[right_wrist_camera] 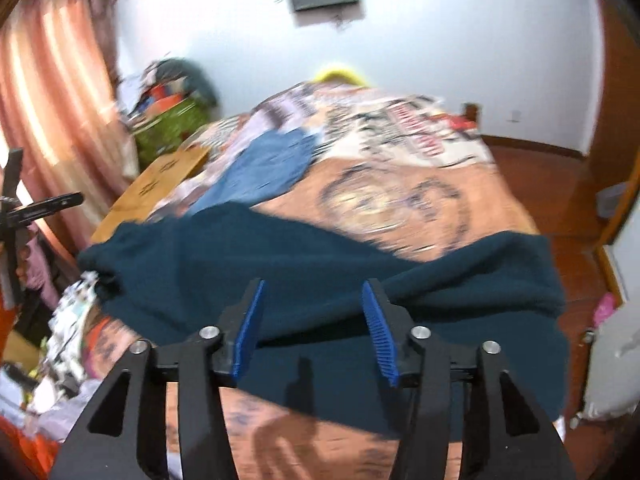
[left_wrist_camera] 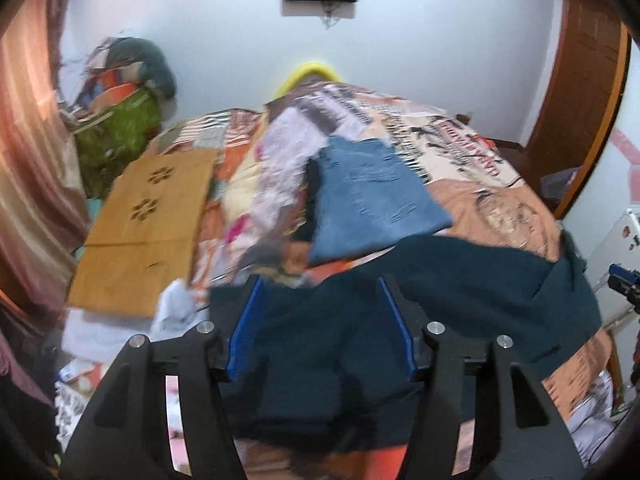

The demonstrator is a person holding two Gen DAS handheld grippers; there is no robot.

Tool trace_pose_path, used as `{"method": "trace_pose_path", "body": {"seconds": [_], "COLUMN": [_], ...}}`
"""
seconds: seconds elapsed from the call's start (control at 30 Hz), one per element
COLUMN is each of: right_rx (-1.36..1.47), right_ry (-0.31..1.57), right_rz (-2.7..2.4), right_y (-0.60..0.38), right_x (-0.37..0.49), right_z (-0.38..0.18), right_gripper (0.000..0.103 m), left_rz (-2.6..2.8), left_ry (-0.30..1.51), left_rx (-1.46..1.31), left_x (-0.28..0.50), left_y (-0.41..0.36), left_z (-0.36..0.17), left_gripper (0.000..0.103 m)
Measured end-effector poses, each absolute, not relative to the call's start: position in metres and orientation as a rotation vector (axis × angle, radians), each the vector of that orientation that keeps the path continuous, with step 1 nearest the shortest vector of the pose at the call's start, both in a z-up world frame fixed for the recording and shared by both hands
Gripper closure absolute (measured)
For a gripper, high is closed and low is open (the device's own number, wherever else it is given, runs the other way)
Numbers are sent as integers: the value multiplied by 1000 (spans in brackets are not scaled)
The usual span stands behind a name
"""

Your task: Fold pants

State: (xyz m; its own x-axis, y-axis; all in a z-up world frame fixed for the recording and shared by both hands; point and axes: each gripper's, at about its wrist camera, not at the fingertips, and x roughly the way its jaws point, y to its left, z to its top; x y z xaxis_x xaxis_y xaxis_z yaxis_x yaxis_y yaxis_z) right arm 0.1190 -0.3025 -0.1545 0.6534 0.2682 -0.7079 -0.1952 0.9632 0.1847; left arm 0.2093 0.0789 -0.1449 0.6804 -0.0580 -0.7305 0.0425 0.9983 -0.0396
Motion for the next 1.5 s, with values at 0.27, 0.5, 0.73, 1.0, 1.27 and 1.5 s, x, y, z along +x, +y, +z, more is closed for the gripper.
{"method": "trace_pose_path", "body": {"seconds": [0.27,0.5,0.73,1.0,1.27,1.5], "right_rx": [131,206,276,325,339,314], "right_ry": [853,897,965,1033,958,805], "right_rz": [81,-14,-31,-24,-26,-46], "right_y": [-381,-428,-438,-446,-460,-474], "right_x": [148,195,243,242,233,185], "right_z": [-164,-192,-228,-270,-244,-183], "right_gripper": [54,53,50,55,90,91], "left_rz": [-143,-191,-214,-221,-232,-259], "left_ry": [881,958,1008,1040,1025,984], "left_rx": [-24,17,88,132,135,154], "left_x": [285,335,352,353,338,310], "left_y": [5,-44,-69,-78,-83,-92], "left_z": [-167,-209,-242,-262,-248,-218], "left_gripper": [42,42,42,42,42,39]}}
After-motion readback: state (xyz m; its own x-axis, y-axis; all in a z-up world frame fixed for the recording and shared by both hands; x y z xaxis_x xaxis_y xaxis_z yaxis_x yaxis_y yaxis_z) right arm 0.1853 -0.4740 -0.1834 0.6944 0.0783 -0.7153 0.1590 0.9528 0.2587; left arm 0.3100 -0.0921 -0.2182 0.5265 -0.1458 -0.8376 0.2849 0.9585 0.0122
